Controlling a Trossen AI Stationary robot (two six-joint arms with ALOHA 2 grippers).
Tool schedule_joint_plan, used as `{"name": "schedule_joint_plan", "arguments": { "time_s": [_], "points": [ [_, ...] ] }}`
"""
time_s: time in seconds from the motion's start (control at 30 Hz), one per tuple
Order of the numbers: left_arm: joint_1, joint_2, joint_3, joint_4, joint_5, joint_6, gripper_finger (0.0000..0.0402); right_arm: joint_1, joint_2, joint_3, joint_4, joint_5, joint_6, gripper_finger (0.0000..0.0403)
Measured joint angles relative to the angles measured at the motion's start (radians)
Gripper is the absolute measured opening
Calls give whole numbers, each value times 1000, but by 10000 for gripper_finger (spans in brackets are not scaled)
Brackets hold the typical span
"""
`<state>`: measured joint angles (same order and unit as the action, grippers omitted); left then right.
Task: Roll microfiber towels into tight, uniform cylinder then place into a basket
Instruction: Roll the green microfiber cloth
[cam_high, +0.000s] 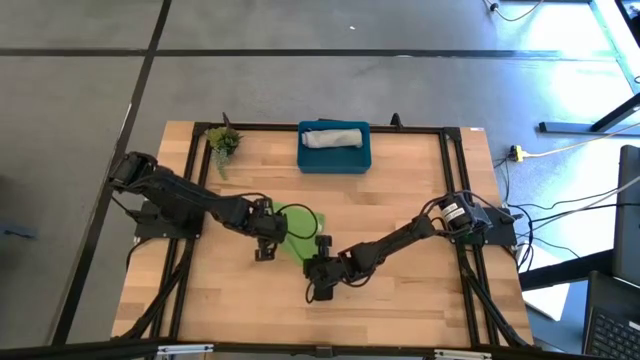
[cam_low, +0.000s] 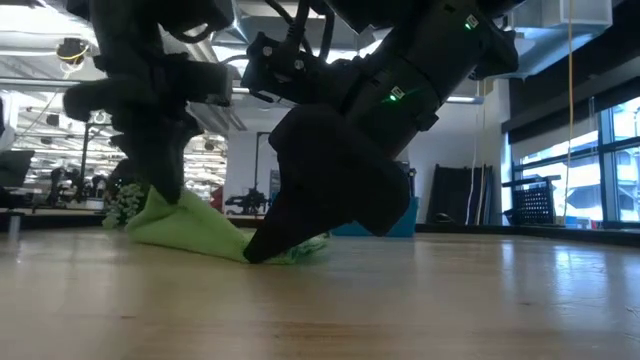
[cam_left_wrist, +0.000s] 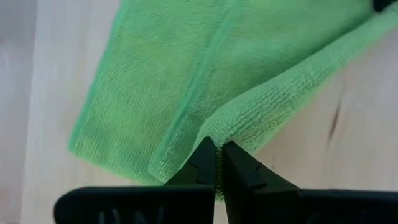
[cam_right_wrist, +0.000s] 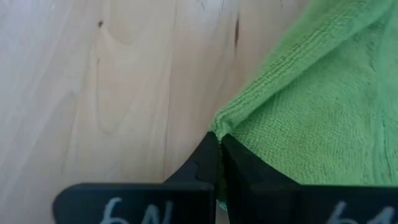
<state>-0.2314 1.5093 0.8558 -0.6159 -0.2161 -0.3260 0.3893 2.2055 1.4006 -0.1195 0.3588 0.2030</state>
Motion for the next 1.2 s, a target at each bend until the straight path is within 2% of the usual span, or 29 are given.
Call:
{"name": "schedule_joint_plan", "arguments": {
  "time_s": [0.57,0.7,0.97,1.2],
  "points": [
    [106,5,-42,95,-4,23,2,-2,0,0,4,-8,-2,10],
    [112,9,-42,118,-44,22,2,-2,0,0,4,-5,-2,10],
    [113,12,-43,163,-60,22,2,-3,0,0,6,-13,-2,10],
    [83,12,-43,88,39,-14,2,-2,-1,1,9,-93,-3,10]
  ]
}}
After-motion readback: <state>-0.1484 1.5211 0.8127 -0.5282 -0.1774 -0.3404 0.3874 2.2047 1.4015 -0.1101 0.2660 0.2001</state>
